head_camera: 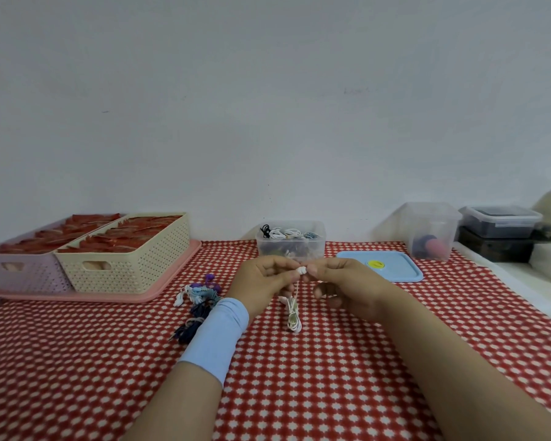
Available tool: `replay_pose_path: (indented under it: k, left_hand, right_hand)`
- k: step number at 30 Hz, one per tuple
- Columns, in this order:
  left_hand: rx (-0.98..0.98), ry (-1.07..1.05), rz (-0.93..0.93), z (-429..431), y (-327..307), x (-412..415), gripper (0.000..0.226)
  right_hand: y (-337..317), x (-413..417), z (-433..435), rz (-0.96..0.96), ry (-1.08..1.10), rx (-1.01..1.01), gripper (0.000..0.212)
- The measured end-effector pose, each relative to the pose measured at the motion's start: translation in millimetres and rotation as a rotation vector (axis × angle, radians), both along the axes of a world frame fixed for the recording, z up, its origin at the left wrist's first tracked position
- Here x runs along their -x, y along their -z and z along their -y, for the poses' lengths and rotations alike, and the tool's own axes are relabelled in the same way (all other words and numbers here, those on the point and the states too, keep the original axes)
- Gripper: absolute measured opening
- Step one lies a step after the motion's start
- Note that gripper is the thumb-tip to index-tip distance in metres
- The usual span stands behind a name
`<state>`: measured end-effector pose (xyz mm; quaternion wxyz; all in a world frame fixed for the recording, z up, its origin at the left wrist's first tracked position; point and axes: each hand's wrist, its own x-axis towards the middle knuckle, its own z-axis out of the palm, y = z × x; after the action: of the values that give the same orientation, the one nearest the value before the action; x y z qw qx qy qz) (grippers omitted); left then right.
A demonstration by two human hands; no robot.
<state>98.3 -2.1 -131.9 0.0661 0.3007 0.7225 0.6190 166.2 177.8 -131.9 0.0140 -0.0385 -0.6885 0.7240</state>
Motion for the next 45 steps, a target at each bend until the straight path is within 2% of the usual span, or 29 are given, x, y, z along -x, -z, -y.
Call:
replay_pose_path:
  k: [3,8,11,17,20,22,24,26,30,33,37,40,45]
  left_hand:
    - [-0.033,0.032,0.036,0.2,-1.9,-2.0,0.017]
    - [0.004,0.034,0.041,1.8,-5.3,-5.0,0.014]
    - [0.053,-0.015,-0.024,2.6,-4.0,0.3,0.013]
    - [0.186,-0.032,-0.219,4.1,-4.0,6.9,0.016]
    - [0.438,-0.085,-0.281,5.9,-11.3,6.8,0.016]
    - [0.716,-0.131,-0.279,5.9,-16.8,1.6,0.032]
    - [0.948,-0.119,-0.240,3.8,-18.8,-5.1,0.053]
    - [1.038,-0.100,-0.222,1.4,-18.8,-8.8,0.054]
    - [0.965,-0.075,-0.252,6.5,-19.8,-2.4,0.030]
    - [0.867,-0.054,-0.237,12.2,-19.2,0.5,0.025]
    - [0.718,-0.004,-0.303,16.6,-21.0,4.5,0.021]
    - [0.605,-0.002,-0.311,20.4,-23.1,9.0,0.022]
    - [0.457,-0.010,-0.302,19.4,-28.9,21.6,0.020]
  right_hand:
    - [-0.9,-0.3,-1.5,0.034,-0.070,0.048,0.044]
    - [-2.8,-2.3,1.1,0.043,-0.008,-0.071,0.011]
    - [-1.1,0.6,5.7,-0.013,0.088,-0.149,0.013]
    - [-3.5,-3.8,8.2,-0.031,0.113,-0.218,0.015]
    - [-2.4,-3.8,7.2,-0.032,0.167,-0.363,0.011]
    - [0.4,-1.8,5.7,-0.037,0.172,-0.487,0.006]
    - [4.8,2.1,3.5,-0.042,0.176,-0.698,0.006]
    - [8.1,5.6,1.7,-0.060,0.201,-0.843,0.007]
    - [7.9,7.4,-0.7,-0.123,0.219,-0.897,0.014]
    - [9.1,8.8,1.7,-0.136,0.181,-0.882,0.013]
    - [5.1,9.1,10.4,-0.160,0.079,-0.783,0.025]
    - [5.5,12.8,12.0,-0.171,0.055,-0.918,0.034]
    - [4.6,17.7,9.4,-0.194,0.171,-0.814,0.009]
